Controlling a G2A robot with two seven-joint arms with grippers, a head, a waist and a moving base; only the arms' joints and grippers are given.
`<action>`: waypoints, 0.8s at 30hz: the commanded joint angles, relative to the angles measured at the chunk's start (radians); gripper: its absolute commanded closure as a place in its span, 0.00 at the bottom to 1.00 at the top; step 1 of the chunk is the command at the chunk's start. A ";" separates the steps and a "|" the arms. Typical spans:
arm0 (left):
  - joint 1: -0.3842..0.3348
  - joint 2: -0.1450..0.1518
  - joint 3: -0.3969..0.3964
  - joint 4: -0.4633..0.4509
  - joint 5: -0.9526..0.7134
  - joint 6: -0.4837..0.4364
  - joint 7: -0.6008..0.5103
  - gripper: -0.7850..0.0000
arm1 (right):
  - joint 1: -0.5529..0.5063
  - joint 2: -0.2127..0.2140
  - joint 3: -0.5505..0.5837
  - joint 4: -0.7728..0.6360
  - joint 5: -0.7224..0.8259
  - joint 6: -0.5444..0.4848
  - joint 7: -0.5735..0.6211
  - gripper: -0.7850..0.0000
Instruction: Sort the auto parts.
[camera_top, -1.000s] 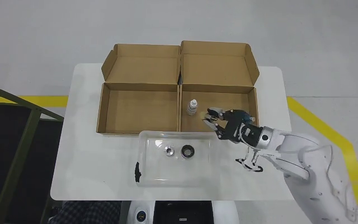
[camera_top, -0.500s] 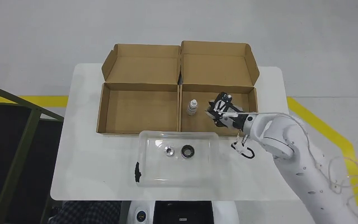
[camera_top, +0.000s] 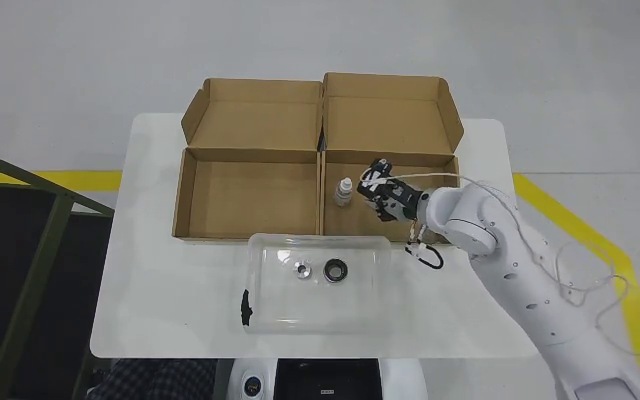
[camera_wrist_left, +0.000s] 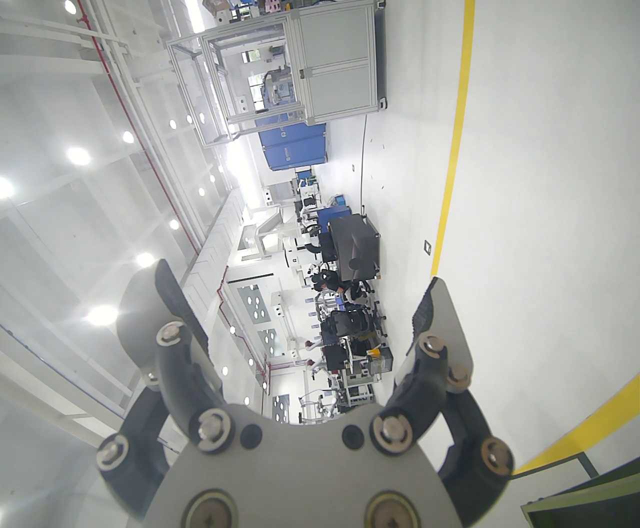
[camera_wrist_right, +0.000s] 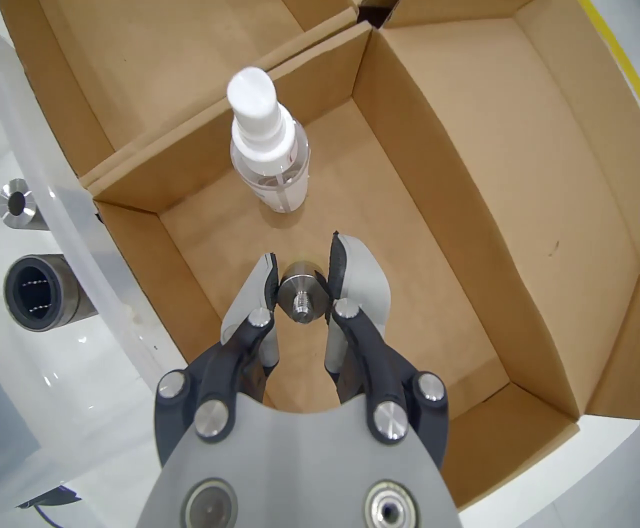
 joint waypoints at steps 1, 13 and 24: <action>0.000 0.000 0.000 0.000 0.000 0.000 0.000 0.00 | 0.016 -0.006 -0.020 0.019 0.005 0.009 0.010 1.00; 0.000 0.000 0.000 0.000 0.000 0.000 0.000 0.00 | 0.094 -0.041 -0.109 0.138 0.010 0.055 0.051 1.00; 0.000 0.000 0.000 0.000 0.000 0.000 0.000 0.00 | 0.128 -0.060 -0.144 0.185 0.021 0.059 0.064 0.64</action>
